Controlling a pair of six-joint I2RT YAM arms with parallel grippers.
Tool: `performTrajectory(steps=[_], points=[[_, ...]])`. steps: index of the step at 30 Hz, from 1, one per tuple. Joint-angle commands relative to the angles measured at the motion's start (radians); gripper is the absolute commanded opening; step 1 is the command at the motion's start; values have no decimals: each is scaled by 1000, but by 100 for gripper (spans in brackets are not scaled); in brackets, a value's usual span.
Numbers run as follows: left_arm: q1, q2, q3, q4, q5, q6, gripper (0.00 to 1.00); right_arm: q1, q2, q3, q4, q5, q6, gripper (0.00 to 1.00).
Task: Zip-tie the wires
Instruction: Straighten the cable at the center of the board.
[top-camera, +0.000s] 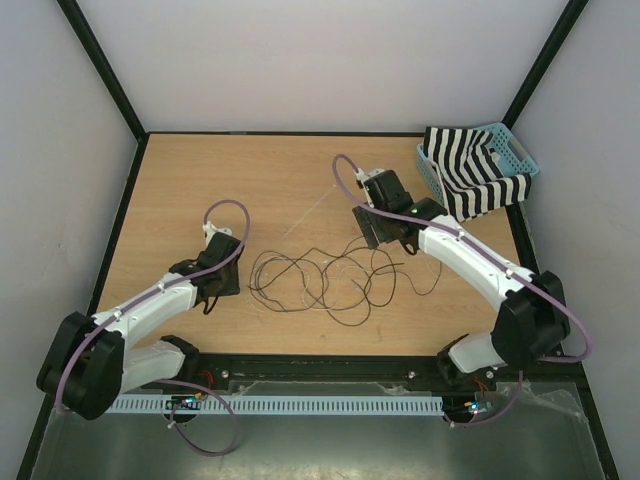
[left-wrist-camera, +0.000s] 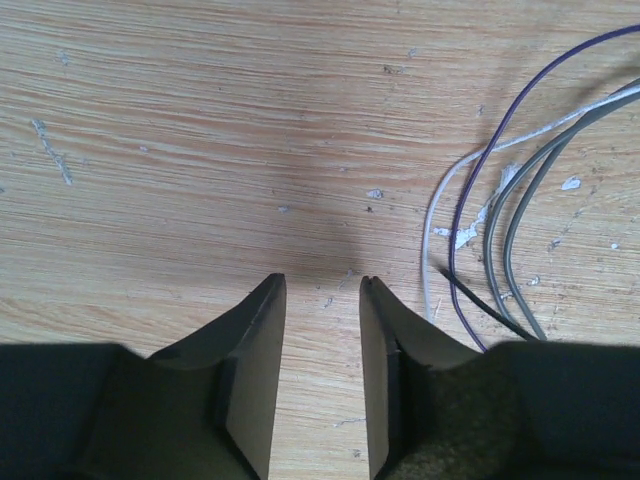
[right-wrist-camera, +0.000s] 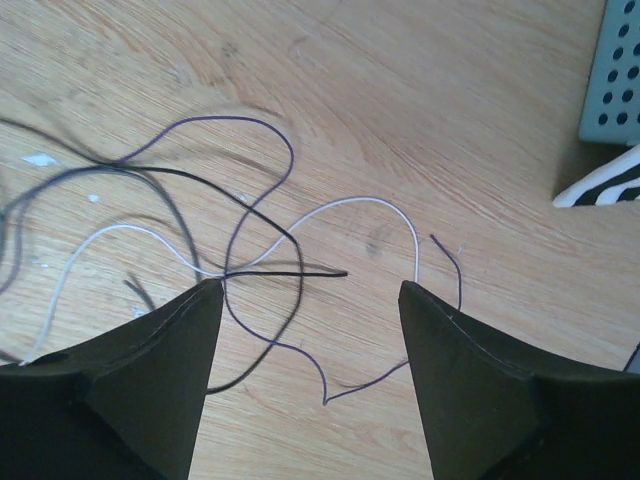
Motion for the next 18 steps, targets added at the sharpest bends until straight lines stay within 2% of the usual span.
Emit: performTrajectory(steps=[1, 4, 7, 14, 18], points=[[13, -8, 10, 5, -13, -7, 45, 3, -48, 39, -22, -68, 29, 82], [30, -32, 11, -3, -36, -11, 65, 4, -70, 32, 13, -98, 37, 83], [54, -75, 16, -5, -41, -12, 75, 4, -89, 28, 57, -145, 46, 85], [65, -200, 66, 2, 11, 14, 85, 3, -106, 4, 158, -303, 66, 85], [55, -247, 76, 104, 229, 73, 84, 3, -94, -28, 199, -389, 85, 85]])
